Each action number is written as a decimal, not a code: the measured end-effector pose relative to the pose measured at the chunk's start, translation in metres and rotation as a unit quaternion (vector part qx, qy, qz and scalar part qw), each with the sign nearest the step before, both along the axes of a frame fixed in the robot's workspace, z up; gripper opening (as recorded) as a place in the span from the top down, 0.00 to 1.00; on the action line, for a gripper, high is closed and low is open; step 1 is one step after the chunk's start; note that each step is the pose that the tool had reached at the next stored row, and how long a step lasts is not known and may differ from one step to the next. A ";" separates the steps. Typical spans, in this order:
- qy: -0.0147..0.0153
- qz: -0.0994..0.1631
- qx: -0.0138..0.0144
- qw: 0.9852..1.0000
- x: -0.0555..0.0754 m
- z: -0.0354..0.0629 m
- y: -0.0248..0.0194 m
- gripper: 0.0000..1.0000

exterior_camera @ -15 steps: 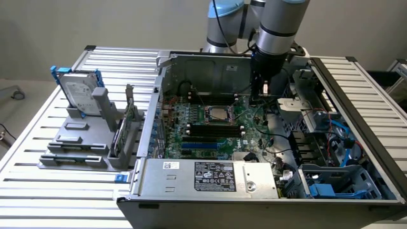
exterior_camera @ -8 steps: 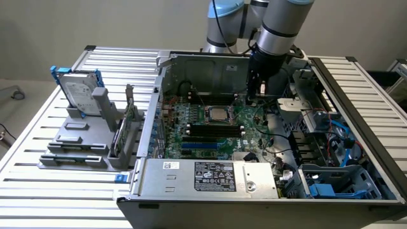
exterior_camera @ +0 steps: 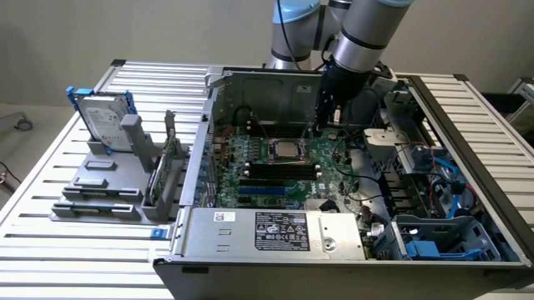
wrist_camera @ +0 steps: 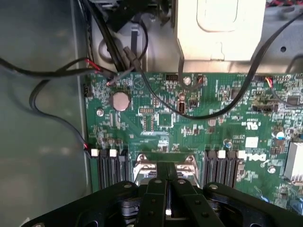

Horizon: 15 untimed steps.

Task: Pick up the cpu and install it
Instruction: 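Close the cpu cover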

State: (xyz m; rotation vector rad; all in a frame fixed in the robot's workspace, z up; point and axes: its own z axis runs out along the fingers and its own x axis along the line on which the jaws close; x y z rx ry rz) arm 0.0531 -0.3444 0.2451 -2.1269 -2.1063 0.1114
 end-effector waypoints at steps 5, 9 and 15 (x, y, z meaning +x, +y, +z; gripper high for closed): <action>0.021 0.000 0.000 1.000 -0.009 -0.0003 0.0000 0.89; 0.036 0.000 0.000 0.999 -0.015 -0.0012 0.0000 0.89; 0.052 0.000 0.000 0.999 -0.026 -0.0044 0.0000 0.89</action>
